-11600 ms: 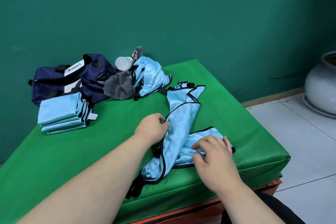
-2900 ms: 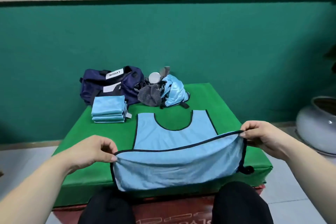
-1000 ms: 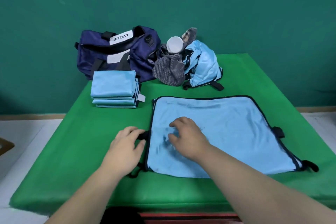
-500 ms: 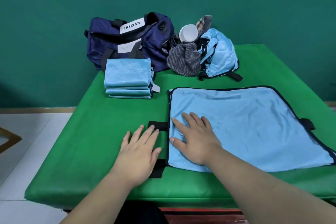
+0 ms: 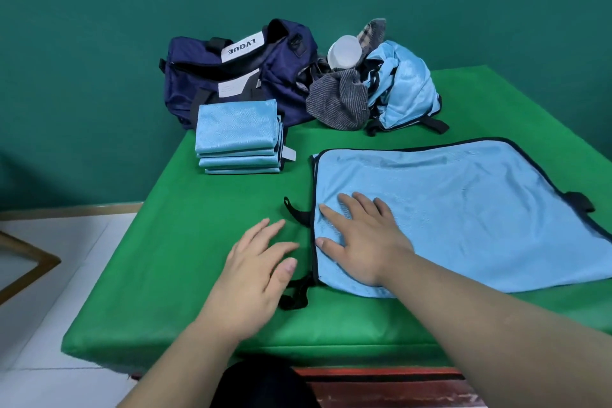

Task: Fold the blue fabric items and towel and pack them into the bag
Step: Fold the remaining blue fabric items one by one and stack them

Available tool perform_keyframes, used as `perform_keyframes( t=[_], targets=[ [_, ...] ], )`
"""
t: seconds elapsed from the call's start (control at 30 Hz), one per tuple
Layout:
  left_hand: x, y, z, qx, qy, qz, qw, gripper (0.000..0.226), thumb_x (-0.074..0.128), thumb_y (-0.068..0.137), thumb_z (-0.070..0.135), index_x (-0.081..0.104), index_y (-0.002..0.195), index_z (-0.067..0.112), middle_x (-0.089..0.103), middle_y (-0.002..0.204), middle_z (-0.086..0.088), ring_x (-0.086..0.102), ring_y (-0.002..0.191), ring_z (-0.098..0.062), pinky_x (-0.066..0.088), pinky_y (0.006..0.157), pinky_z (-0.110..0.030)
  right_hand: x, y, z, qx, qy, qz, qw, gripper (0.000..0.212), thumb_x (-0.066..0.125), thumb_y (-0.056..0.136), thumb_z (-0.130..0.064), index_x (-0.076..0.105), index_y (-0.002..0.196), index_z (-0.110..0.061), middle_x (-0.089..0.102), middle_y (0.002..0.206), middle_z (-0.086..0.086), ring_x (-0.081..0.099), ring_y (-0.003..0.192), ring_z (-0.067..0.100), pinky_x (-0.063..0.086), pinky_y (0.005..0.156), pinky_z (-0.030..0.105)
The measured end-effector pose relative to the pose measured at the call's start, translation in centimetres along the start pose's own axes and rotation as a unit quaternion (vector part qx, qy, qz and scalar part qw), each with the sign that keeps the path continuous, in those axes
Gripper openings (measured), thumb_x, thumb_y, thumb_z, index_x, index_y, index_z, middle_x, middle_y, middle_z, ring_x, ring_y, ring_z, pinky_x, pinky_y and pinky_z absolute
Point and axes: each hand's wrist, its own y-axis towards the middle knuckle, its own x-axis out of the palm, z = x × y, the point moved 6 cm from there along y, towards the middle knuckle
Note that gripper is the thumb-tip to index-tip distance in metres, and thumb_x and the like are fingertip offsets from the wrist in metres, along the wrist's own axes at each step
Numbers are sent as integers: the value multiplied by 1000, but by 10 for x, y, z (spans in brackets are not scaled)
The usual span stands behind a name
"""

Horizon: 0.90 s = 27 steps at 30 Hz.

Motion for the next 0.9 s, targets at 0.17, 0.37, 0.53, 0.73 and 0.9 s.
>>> perform_keyframes(
  t=[0.17, 0.37, 0.53, 0.73, 0.9],
  targets=[
    [4, -23, 11, 12, 39, 12, 999, 61, 55, 76, 75, 68, 116, 31, 54, 116, 16, 47, 116, -8, 37, 101, -32, 0, -1, 0, 0, -1, -3, 1000, 72, 17, 92, -73, 5, 157, -42, 2, 167, 1, -7, 153, 23, -4, 123, 49],
    [-14, -19, 8, 61, 60, 91, 992, 27, 52, 89, 43, 75, 100, 32, 61, 89, 16, 54, 89, -13, 50, 78, -39, -1, -2, 0, -3, 4, 0, 1000, 72, 17, 93, -73, 6, 157, -42, 3, 167, 0, -6, 153, 22, -4, 123, 48],
    [-21, -15, -1, 159, 140, 142, 967, 34, 53, 81, 17, 78, 101, 30, 69, 96, 12, 56, 92, -22, 45, 78, -36, -1, -2, 0, -3, 5, 0, 1000, 72, 17, 92, -74, 7, 157, -43, 4, 167, 0, -6, 153, 22, -4, 123, 48],
    [-3, -19, -8, 131, 107, 59, 984, 40, 49, 80, 23, 77, 107, 29, 68, 122, 11, 59, 112, -23, 46, 93, -40, 2, -2, 0, -6, -9, -6, 1000, 81, 15, 85, -81, 3, 156, -45, 2, 167, 1, -7, 152, 23, -5, 122, 48],
    [-3, -16, -10, 77, 74, 77, 991, 35, 51, 91, 52, 80, 95, 31, 69, 121, 13, 59, 115, -19, 46, 96, -40, 4, -1, -1, -10, -41, -10, 999, 86, 9, 81, -83, -1, 156, -42, 0, 167, 5, -8, 152, 27, -3, 122, 51]
  ],
)
